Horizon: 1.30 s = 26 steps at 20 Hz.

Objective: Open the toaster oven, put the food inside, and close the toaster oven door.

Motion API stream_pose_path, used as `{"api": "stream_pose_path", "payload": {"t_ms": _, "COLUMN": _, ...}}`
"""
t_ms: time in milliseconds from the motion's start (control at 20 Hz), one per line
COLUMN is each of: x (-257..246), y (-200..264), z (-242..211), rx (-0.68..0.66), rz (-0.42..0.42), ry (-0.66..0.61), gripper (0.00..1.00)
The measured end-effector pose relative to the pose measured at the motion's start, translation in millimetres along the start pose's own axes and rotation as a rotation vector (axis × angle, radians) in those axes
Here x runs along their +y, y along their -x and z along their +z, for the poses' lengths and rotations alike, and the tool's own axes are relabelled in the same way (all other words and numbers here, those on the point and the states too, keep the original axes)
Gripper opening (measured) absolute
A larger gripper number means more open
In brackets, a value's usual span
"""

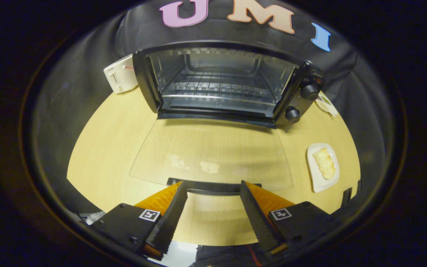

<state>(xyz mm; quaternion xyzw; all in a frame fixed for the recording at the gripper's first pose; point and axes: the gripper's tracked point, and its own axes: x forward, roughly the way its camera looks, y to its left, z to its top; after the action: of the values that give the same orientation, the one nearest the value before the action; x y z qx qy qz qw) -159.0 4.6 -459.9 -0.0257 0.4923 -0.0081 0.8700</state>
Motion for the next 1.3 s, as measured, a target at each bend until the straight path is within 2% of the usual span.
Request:
{"api": "stream_pose_path", "payload": {"t_ms": 350, "x": -75, "y": 19, "z": 59, "rx": -0.104, "rz": -0.128, "ry": -0.06, "gripper": 0.92}}
{"api": "stream_pose_path", "payload": {"t_ms": 550, "x": -134, "y": 19, "z": 70, "rx": -0.112, "rz": -0.227, "ry": -0.073, "gripper": 0.92}}
{"api": "stream_pose_path", "payload": {"t_ms": 900, "x": -225, "y": 7, "z": 58, "rx": -0.063, "rz": -0.34, "ry": -0.162, "gripper": 0.94}}
{"api": "stream_pose_path", "payload": {"t_ms": 1300, "x": -279, "y": -29, "z": 18, "rx": 0.026, "rz": -0.344, "ry": -0.174, "gripper": 0.95}}
